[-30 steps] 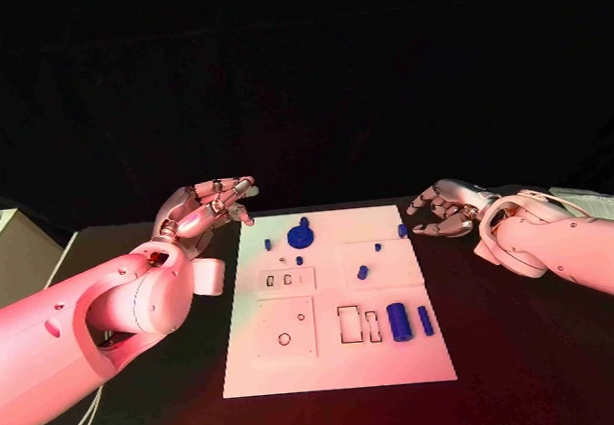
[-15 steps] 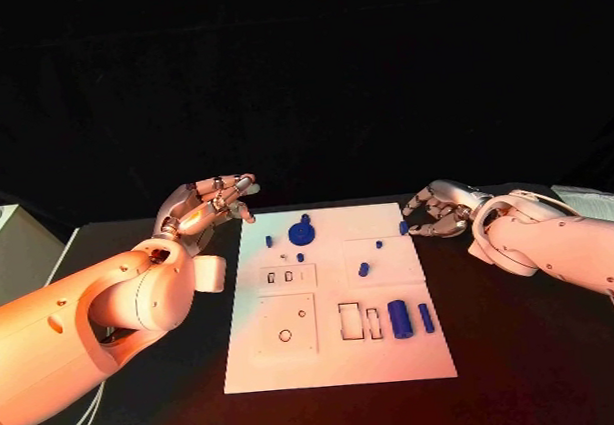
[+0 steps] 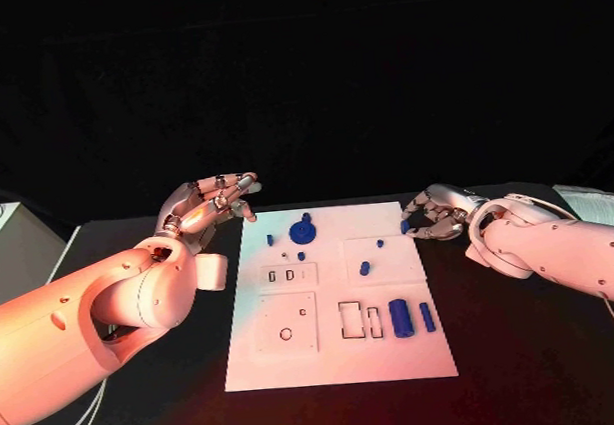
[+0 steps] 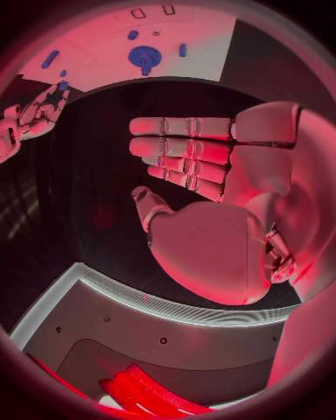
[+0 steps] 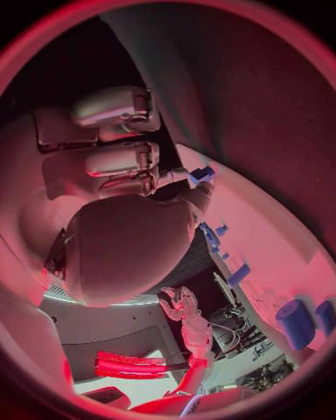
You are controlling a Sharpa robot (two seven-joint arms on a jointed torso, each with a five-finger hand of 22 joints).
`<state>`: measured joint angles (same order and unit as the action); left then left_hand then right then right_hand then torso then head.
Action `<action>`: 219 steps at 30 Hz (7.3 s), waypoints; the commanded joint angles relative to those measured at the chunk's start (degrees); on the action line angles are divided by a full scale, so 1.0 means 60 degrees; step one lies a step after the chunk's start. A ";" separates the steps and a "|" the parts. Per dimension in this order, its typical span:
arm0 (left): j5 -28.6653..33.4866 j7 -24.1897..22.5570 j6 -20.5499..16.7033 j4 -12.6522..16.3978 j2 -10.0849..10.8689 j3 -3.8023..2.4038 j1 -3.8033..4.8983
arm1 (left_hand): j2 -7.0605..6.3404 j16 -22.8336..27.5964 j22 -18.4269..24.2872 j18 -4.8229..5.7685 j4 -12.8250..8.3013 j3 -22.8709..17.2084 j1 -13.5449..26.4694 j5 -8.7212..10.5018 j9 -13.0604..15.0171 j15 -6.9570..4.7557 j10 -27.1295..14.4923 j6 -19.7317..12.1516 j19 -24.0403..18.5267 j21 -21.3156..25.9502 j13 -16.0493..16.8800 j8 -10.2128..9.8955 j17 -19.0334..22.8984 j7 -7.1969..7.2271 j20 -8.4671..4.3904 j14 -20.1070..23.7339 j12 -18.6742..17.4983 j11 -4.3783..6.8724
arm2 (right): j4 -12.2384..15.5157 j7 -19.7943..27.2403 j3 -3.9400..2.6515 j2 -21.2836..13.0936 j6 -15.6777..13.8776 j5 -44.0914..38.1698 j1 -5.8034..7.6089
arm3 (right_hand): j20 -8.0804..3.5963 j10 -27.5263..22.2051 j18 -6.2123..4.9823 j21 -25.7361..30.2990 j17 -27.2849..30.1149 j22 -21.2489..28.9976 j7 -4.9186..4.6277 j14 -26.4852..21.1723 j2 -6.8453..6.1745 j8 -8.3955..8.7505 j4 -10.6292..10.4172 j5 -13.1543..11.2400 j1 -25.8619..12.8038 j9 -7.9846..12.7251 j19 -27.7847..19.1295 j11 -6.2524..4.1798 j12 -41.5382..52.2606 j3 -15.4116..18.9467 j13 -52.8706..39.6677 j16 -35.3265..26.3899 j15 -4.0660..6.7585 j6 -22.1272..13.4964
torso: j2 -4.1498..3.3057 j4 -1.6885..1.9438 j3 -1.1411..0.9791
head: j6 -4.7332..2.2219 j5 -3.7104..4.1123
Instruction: Assemble the parts on the task board
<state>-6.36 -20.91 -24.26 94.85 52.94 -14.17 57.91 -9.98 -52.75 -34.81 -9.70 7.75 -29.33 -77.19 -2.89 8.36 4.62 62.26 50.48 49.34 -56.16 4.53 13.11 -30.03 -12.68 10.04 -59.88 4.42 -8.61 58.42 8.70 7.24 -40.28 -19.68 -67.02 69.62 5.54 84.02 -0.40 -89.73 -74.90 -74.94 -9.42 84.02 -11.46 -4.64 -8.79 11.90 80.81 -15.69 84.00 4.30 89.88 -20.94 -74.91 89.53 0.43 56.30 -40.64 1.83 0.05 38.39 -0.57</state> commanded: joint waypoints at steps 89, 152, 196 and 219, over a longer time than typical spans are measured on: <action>-0.0044 -0.0064 0.0168 -0.0122 -0.0060 -0.0006 -0.0007 | 0.0006 -0.0084 -0.0037 -0.0135 -0.0040 -0.0023 0.0081 -0.0010 0.0012 -0.0013 -0.0054 -0.0072 -0.0126 -0.0070 0.0015 0.0040 0.0028 0.0003 0.0025 0.0084 0.0027 -0.0024 | 0.3818 -0.4184 0.0063 0.1591 -0.2186 -0.1402 0.0018 | -0.0208 0.0997 0.0067 -0.0045 -0.2515 -0.2510 0.0403 0.0996 0.0385 -0.0628 -0.0055 -0.0145 -0.0454 -0.0240 0.0999 -0.0310 0.0021 -0.0588 -0.2516 0.0078 0.0220 0.0886 | 0.0051 -0.0049 0.0090 | 0.0110 -0.0289; -0.0043 -0.0035 0.0193 -0.0216 -0.0189 -0.0006 -0.0008 | 0.0006 -0.0084 -0.0037 -0.0135 -0.0040 -0.0023 0.0081 -0.0010 0.0012 -0.0013 -0.0054 -0.0072 -0.0126 -0.0070 0.0015 0.0040 0.0028 0.0003 0.0025 0.0084 0.0027 -0.0024 | 0.2719 -0.4995 0.0262 0.2963 -0.2096 -0.2616 -0.0715 | -0.0194 0.0997 0.0067 -0.0045 -0.2484 -0.2510 0.0390 0.0989 0.0306 -0.0648 -0.0009 -0.0117 -0.0485 -0.0258 0.0999 -0.0300 0.0021 -0.0588 -0.2516 0.0069 0.0203 0.0862 | 0.0037 -0.0072 0.0069 | 0.0372 -0.0462; -0.0036 -0.0033 0.0220 -0.0256 -0.0191 -0.0005 -0.0019 | 0.0010 -0.0117 -0.0060 -0.0138 -0.0035 -0.0015 0.0091 -0.0010 0.0018 -0.0015 -0.0049 -0.0071 -0.0165 -0.0117 0.0024 0.0055 0.0048 0.0013 0.0029 0.0100 0.0039 -0.0018 | 0.2659 -0.4496 0.0295 0.2968 -0.2392 -0.2317 -0.0745 | 0.0069 0.0702 0.0067 -0.0045 -0.2236 -0.2510 0.0075 0.0930 -0.0247 -0.0277 -0.0349 -0.0712 -0.0987 -0.0121 0.0999 -0.0011 -0.0387 0.0093 -0.2248 -0.0007 -0.0095 -0.0079 | 0.0039 -0.0065 0.0061 | 0.0397 -0.0449; -0.1829 0.1897 0.0605 -0.0751 -0.0423 -0.0006 -0.0039 | -0.0146 -0.3334 -0.1228 -0.0003 0.0562 0.1138 0.0766 -0.0010 0.0564 -0.0326 0.0292 -0.0413 0.0649 -0.1505 0.2212 0.1431 -0.3291 0.0292 -0.0263 -0.1506 0.3399 0.0391 | 0.3520 -0.0007 0.0189 0.1613 -0.3622 0.0834 -0.0622 | 0.0089 0.0666 0.0067 -0.0045 -0.2241 -0.2510 0.0039 0.0931 0.0265 -0.0437 -0.1021 0.0054 0.0072 -0.0175 0.0999 0.0008 -0.0423 0.1150 -0.2203 -0.0009 -0.0097 -0.0234 | 0.0264 -0.0132 0.0011 | 0.0287 -0.0581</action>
<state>-11.72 -15.23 -23.10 90.56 50.57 -14.16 57.65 -11.07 -71.29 -41.60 -9.70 11.07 -22.97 -72.32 -3.03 11.42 2.70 64.91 48.46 52.90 -64.53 16.54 20.92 -48.04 -10.90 8.67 -68.49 23.09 -6.46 79.02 -2.79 8.44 -30.52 -39.68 -69.55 65.75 5.77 84.01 -0.40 -89.73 -74.91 -74.91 -9.10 84.03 -10.00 -7.07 -14.99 11.72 80.90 -16.69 84.00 4.11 87.50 -13.85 -74.95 89.76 0.20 54.96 -39.58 1.20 0.27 40.11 -3.86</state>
